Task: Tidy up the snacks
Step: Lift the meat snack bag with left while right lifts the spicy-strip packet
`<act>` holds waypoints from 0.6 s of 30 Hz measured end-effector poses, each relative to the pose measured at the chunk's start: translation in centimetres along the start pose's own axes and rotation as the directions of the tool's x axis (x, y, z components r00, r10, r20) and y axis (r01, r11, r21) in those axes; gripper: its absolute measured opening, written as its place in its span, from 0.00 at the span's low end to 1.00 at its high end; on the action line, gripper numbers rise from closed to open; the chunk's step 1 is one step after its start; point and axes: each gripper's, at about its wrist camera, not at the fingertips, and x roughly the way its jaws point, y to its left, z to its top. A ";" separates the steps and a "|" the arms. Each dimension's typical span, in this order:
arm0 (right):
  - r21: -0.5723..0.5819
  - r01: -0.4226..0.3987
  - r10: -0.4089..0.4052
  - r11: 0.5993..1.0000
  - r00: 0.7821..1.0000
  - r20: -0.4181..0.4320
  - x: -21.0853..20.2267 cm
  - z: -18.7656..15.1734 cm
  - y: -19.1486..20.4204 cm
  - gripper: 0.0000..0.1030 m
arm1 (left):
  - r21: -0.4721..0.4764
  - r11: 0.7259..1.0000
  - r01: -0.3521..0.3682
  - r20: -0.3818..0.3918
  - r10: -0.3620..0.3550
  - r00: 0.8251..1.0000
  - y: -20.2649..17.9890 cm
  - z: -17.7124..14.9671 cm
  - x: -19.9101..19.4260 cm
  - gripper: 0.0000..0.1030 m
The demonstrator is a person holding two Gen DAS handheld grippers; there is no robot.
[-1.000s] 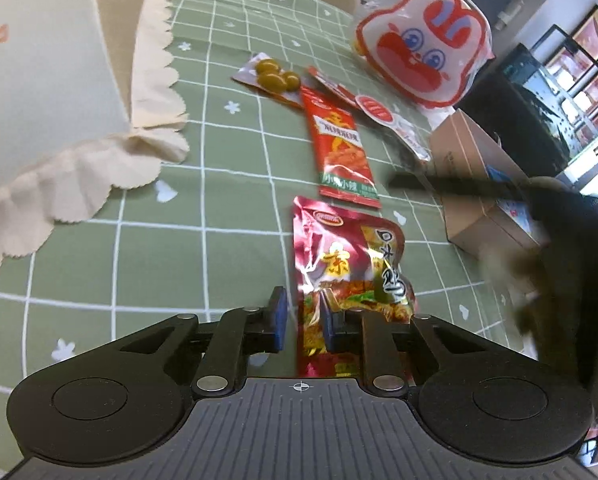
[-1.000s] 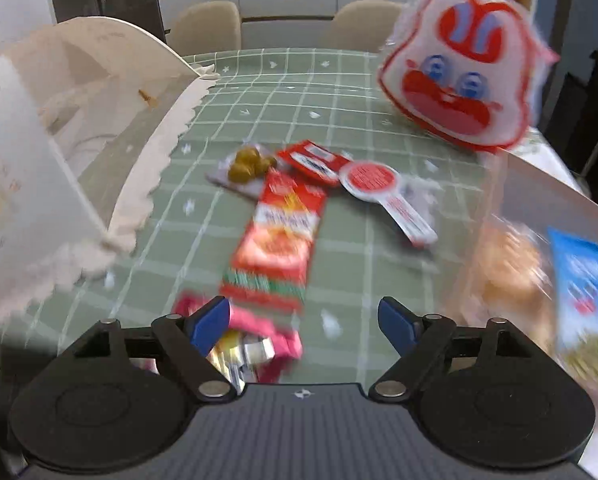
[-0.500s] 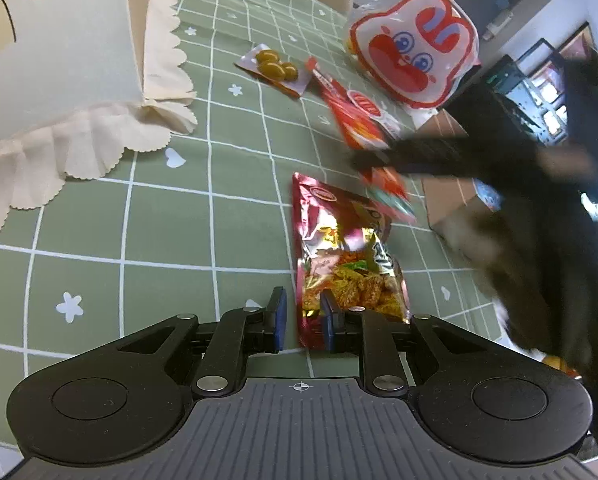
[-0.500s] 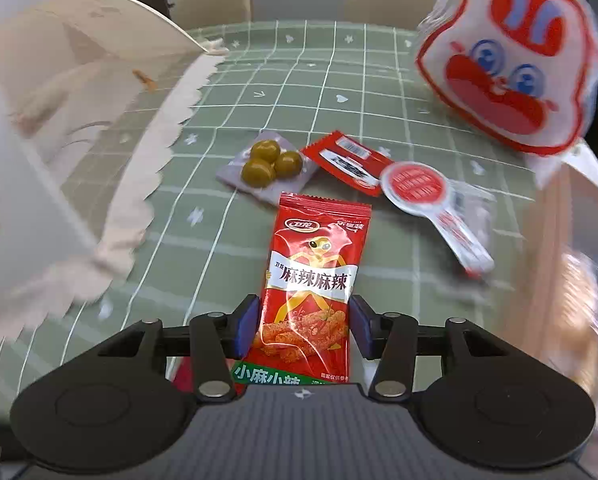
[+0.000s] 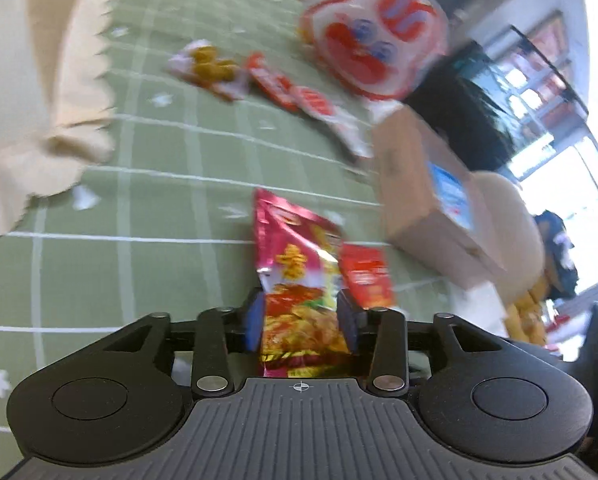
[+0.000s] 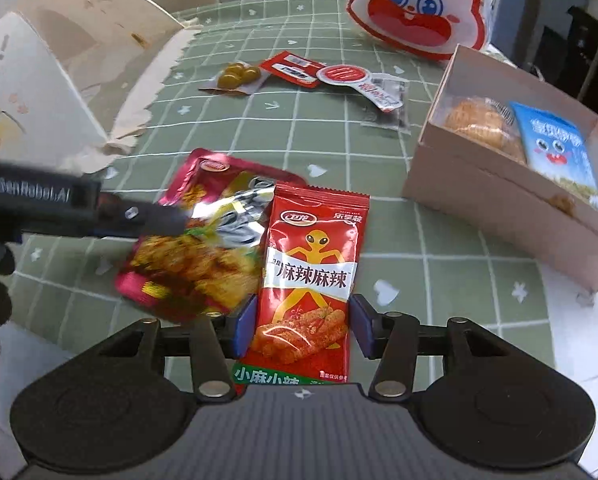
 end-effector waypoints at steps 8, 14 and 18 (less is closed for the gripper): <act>0.045 -0.039 0.039 0.998 0.999 0.019 -0.9 -1.4 -1.0 0.48 | 0.047 0.998 0.034 0.006 -0.034 0.999 -3.3 0.0 -0.2 0.48; -0.008 -0.027 0.027 1.000 0.999 0.029 -1.5 -2.0 -0.2 0.48 | 0.039 0.999 -0.024 -0.013 0.024 1.000 -2.2 0.8 4.1 0.45; 0.042 0.064 -0.067 0.997 0.995 0.077 -2.1 -1.0 -1.9 0.48 | 0.051 0.998 -0.023 -0.004 0.023 1.000 -2.1 1.2 4.6 0.45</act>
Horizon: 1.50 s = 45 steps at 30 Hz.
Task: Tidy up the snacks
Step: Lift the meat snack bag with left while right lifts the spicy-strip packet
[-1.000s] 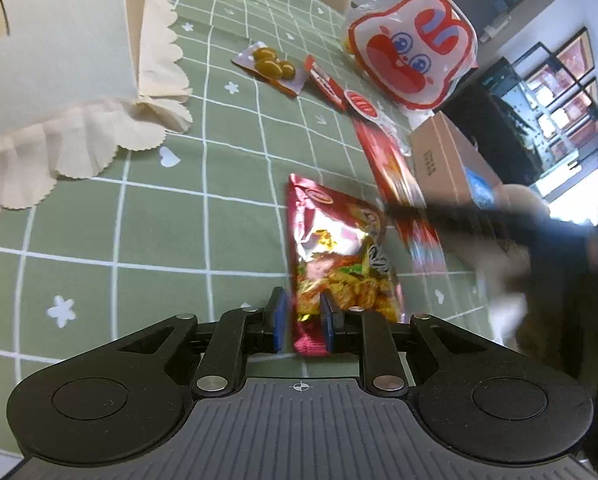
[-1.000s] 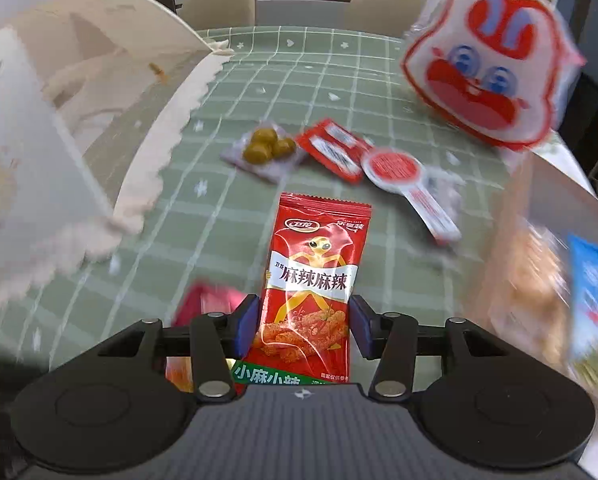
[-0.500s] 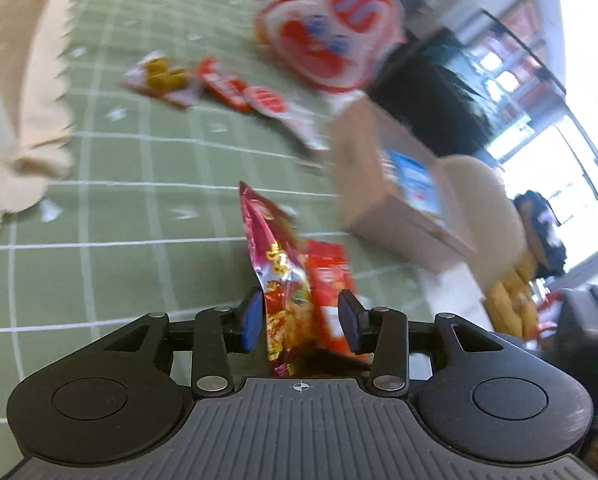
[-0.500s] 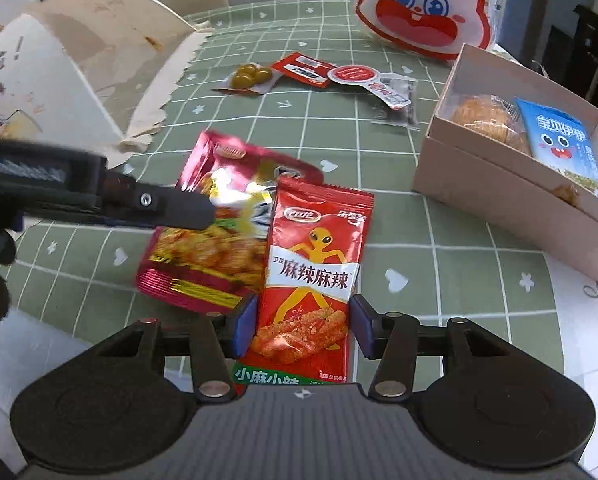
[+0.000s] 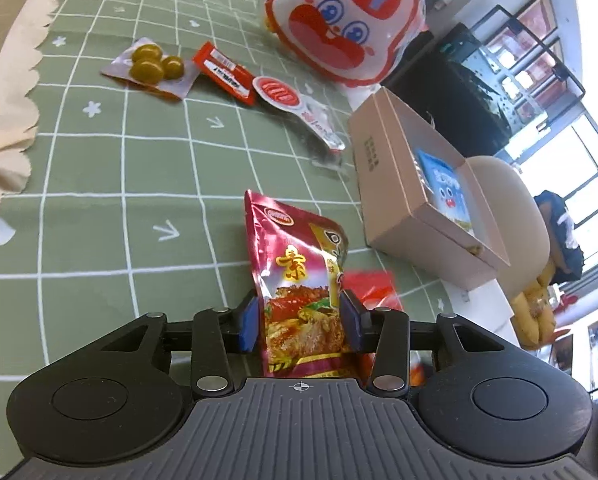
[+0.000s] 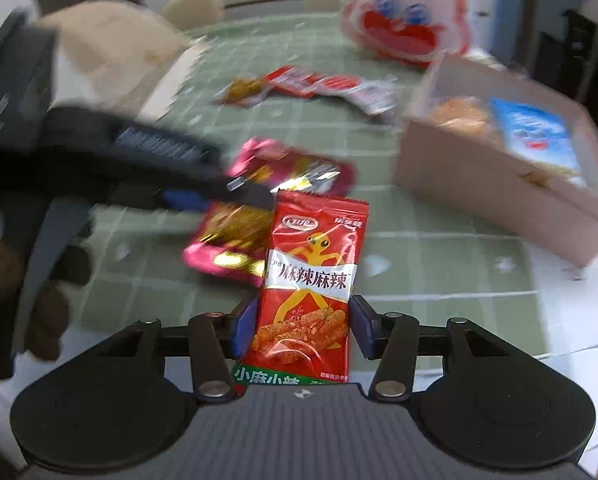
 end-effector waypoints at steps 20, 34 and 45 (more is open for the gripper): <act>-0.039 -0.190 0.191 0.981 0.982 0.004 -1.1 0.5 1.0 0.44 | 0.086 0.994 0.063 0.044 -0.067 0.997 -3.1 -0.7 -5.4 0.44; 0.044 -0.005 0.004 0.999 0.999 0.034 3.7 2.5 -2.8 0.38 | 0.050 0.999 0.013 0.005 -0.013 1.000 -1.0 0.4 1.0 0.46; -0.021 -0.136 0.136 0.991 0.990 0.025 1.6 -0.3 -1.3 0.39 | 0.146 0.987 0.071 -0.027 -0.068 0.997 -5.2 0.3 -3.2 0.31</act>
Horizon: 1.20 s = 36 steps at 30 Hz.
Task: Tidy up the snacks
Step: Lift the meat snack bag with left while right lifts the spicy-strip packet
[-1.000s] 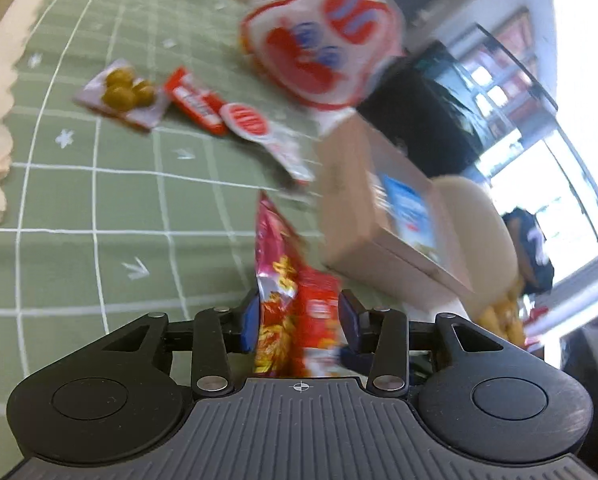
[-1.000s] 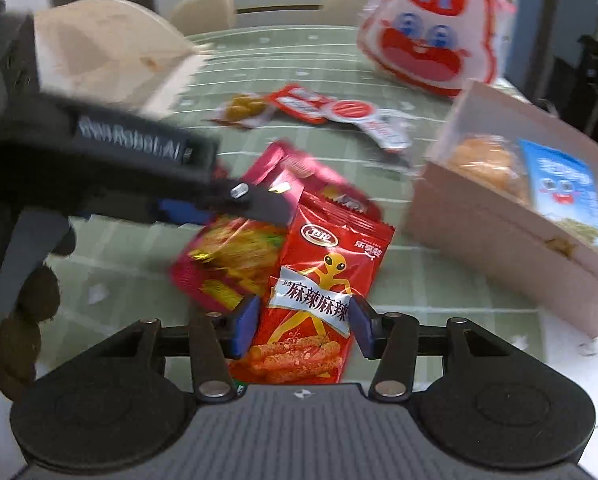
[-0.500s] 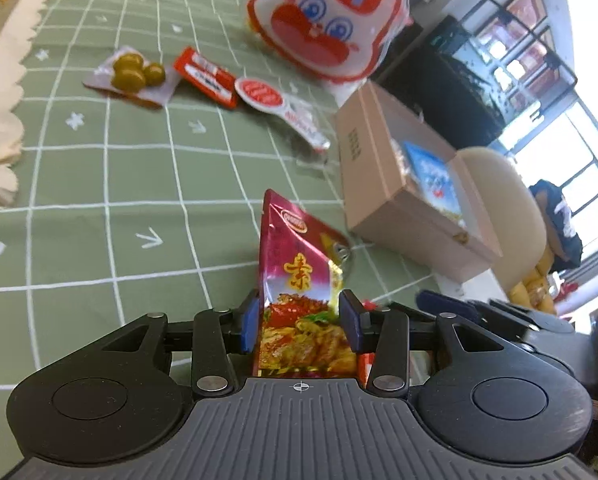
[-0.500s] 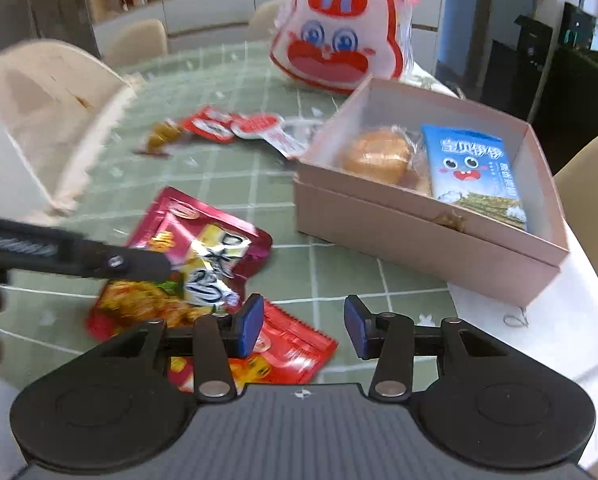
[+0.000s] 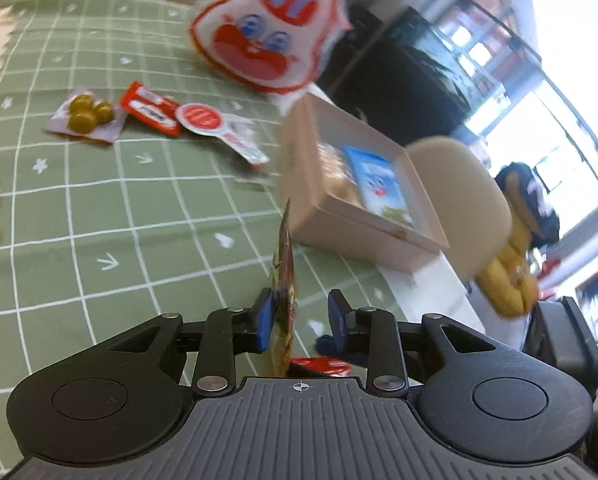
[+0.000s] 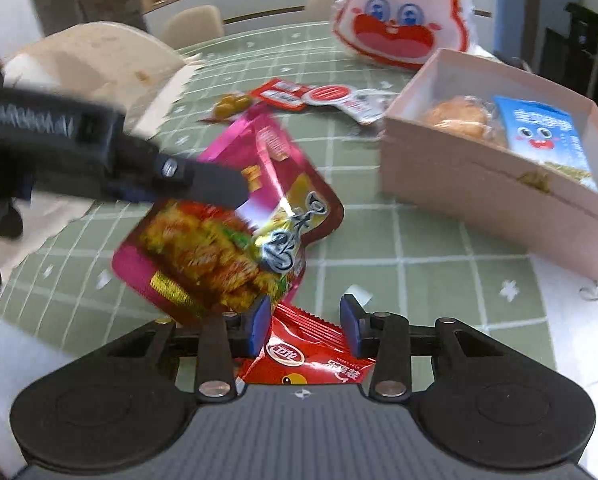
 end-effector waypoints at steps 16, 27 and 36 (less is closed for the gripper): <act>-0.007 0.053 -0.053 0.999 0.998 0.014 -2.9 -1.9 1.2 0.70 | -0.006 0.997 -0.078 -0.058 0.077 0.995 0.3 1.3 5.1 0.26; -0.097 0.128 -0.133 0.987 0.990 -0.040 -3.3 -3.9 1.7 0.73 | 0.090 0.983 -0.158 -0.064 0.164 0.984 0.2 -1.7 -0.6 0.21; 0.183 0.107 -0.099 0.977 0.994 -0.053 -4.3 -5.2 -2.7 0.85 | 0.180 0.958 -0.224 -0.118 0.247 0.962 -0.5 -5.0 -2.7 0.23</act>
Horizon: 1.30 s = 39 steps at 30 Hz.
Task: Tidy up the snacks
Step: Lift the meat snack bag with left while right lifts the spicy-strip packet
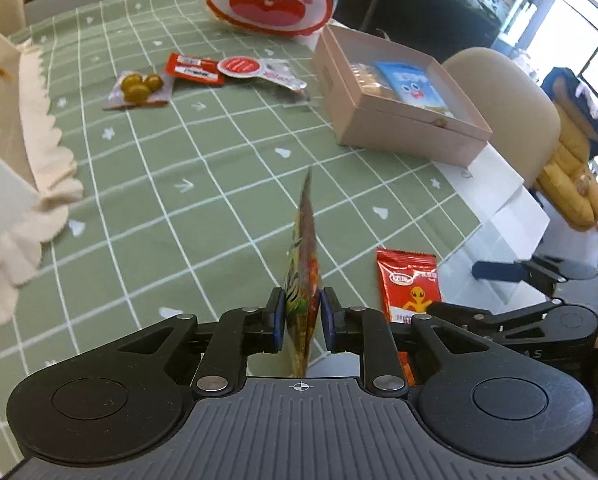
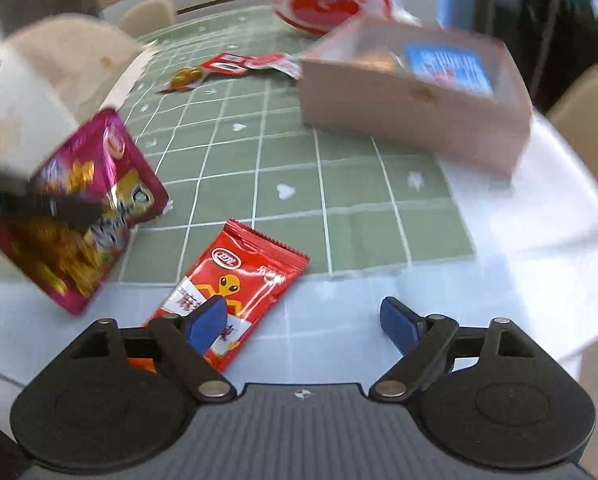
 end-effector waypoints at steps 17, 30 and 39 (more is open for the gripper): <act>-0.243 0.064 -0.083 0.968 0.994 -0.069 -0.2 -1.0 5.3 0.87 | -0.059 0.998 -0.024 0.027 0.026 0.999 -1.0 -1.2 0.0 0.23; -0.117 0.093 -0.098 0.989 0.994 -0.039 0.2 -2.1 4.4 1.00 | -0.061 0.998 -0.001 0.027 0.003 1.000 -1.2 -2.0 -0.4 0.23; -0.133 0.082 -0.091 0.988 0.994 -0.063 -0.9 -2.8 2.7 0.99 | -0.091 0.996 0.017 0.029 -0.014 0.999 -0.7 -2.4 -0.5 0.23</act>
